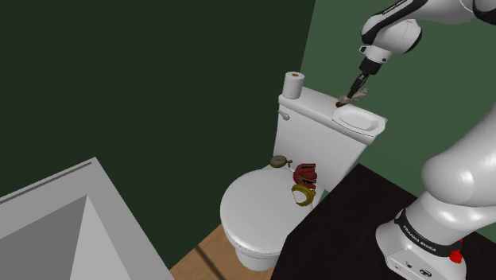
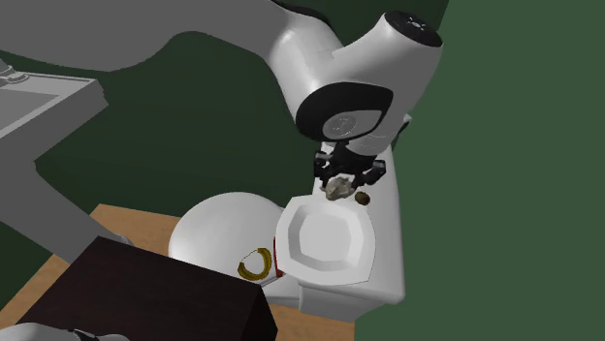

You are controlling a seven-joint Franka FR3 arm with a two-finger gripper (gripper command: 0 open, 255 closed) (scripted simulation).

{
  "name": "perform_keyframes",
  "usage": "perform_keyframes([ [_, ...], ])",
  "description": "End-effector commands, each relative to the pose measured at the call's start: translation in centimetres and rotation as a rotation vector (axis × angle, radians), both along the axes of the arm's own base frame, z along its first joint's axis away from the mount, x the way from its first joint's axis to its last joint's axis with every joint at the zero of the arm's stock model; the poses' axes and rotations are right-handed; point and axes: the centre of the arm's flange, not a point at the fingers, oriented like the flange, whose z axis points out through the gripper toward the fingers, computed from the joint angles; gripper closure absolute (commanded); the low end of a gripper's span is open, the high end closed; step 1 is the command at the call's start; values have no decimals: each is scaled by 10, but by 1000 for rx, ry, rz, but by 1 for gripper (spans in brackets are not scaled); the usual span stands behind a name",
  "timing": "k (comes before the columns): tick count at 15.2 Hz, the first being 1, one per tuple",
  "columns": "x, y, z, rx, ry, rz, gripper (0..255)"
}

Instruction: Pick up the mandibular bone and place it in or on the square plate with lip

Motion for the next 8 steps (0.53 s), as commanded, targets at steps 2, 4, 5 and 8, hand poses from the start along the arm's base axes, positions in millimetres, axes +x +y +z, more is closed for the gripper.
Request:
perform_keyframes([
  [2,-39,7,5,0,0,1,255],
  [4,-65,13,5,0,0,1,255],
  [5,-78,16,5,0,0,1,255],
  [8,-78,16,-11,0,0,1,255],
])
